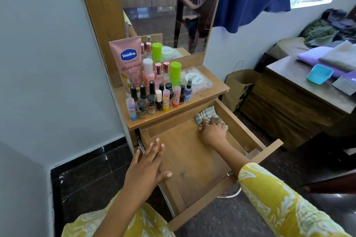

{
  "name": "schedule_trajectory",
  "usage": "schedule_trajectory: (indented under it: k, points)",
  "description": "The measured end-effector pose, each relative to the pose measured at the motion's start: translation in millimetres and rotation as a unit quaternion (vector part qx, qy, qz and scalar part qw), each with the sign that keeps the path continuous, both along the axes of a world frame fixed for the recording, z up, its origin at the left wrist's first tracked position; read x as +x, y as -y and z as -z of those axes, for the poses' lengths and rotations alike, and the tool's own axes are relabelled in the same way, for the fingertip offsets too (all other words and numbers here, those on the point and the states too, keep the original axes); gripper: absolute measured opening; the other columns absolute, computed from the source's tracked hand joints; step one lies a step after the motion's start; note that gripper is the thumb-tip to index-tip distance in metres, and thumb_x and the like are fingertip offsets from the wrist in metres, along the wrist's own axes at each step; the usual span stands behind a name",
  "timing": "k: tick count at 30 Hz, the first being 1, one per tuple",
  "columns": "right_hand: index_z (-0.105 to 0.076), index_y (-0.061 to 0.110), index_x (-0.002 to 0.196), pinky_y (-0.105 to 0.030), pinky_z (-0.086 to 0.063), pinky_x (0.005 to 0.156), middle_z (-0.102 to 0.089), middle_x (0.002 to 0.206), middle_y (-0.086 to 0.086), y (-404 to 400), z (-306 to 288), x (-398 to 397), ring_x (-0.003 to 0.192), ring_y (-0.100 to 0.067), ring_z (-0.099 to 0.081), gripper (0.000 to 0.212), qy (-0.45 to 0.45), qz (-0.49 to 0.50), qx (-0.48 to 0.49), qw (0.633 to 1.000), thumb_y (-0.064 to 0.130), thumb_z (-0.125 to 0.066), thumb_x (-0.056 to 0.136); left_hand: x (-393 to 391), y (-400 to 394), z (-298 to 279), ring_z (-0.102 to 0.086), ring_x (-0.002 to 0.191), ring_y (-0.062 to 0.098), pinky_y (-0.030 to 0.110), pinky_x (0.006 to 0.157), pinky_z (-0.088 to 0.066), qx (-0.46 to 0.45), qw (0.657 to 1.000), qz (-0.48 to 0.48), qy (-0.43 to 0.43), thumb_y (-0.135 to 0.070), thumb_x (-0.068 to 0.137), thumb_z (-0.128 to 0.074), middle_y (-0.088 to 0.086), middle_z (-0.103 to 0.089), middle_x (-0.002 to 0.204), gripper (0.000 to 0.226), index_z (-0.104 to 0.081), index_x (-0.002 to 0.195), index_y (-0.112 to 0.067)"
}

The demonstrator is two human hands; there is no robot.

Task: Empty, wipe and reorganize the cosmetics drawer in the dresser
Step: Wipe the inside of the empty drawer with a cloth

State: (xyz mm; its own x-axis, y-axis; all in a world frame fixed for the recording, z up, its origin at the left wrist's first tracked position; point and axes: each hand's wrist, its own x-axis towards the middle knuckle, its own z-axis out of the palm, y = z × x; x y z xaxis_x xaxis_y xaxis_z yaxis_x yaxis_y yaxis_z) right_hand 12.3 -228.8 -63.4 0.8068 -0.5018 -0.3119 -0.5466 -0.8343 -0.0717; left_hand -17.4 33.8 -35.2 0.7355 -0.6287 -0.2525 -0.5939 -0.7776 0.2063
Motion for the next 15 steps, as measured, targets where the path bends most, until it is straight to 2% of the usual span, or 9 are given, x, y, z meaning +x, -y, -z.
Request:
schedule_trajectory:
  k: [3,6,9,11,13,15]
  points:
    - [-0.023,0.015,0.148,-0.047,-0.032,0.11,-0.005,0.159,-0.016,3.6,1.3,4.5,0.145,-0.031,-0.014,0.05,0.052,-0.006,0.058,0.997,0.032,-0.031,0.102,-0.1,0.1,0.7,0.03,0.132,0.008,0.038,0.113,0.012,0.004,1.0,0.0,0.0,-0.059,0.093,-0.03,-0.006,0.038,0.143,0.079,0.023,0.141,-0.025]
    - [-0.038,0.016,0.141,-0.042,-0.046,0.095,-0.03,0.151,-0.018,11.3,2.9,4.8,0.13,-0.033,-0.042,0.042,0.085,-0.043,0.022,0.995,0.028,-0.036,0.1,0.8,-1.5,2.1,0.028,0.135,0.009,0.037,0.112,0.013,0.002,1.0,-0.002,0.002,-0.059,0.093,-0.03,-0.006,0.037,0.143,0.079,0.024,0.14,-0.026]
    - [-0.054,0.015,0.125,-0.036,-0.049,0.078,-0.057,0.123,-0.014,8.2,-2.9,3.3,0.102,-0.029,-0.06,0.032,0.108,-0.076,-0.034,0.991,0.024,-0.044,0.096,1.1,-1.0,1.5,0.028,0.135,0.008,0.037,0.112,0.013,0.001,1.0,0.002,0.003,-0.059,0.093,-0.031,-0.005,0.036,0.144,0.079,0.021,0.144,-0.026]
    - [-0.061,0.015,0.113,-0.028,-0.046,0.068,-0.065,0.106,-0.008,-10.6,-5.6,2.8,0.088,-0.021,-0.062,0.023,0.113,-0.1,-0.045,0.987,0.021,-0.048,0.095,0.6,-0.7,1.0,0.027,0.136,0.008,0.037,0.113,0.013,0.001,1.0,0.004,0.003,-0.058,0.093,-0.031,-0.006,0.036,0.145,0.079,0.018,0.146,-0.026]
    - [-0.065,0.016,0.106,-0.024,-0.04,0.063,-0.066,0.101,-0.004,-40.4,-3.5,3.2,0.083,-0.018,-0.063,0.02,0.108,-0.145,-0.062,0.982,0.018,-0.049,0.094,-0.1,-1.1,0.7,0.026,0.136,0.008,0.037,0.112,0.013,0.004,1.0,0.004,0.009,-0.058,0.093,-0.031,-0.006,0.036,0.144,0.079,0.018,0.146,-0.025]
    - [-0.065,0.017,0.106,-0.027,-0.038,0.061,-0.066,0.105,-0.005,-74.8,0.1,1.8,0.087,-0.02,-0.064,0.02,0.099,-0.204,-0.084,0.97,0.017,-0.049,0.094,-0.7,-2.3,1.4,0.027,0.135,0.007,0.037,0.111,0.014,0.009,1.0,0.004,0.019,-0.059,0.093,-0.03,-0.005,0.036,0.144,0.08,0.018,0.147,-0.024]
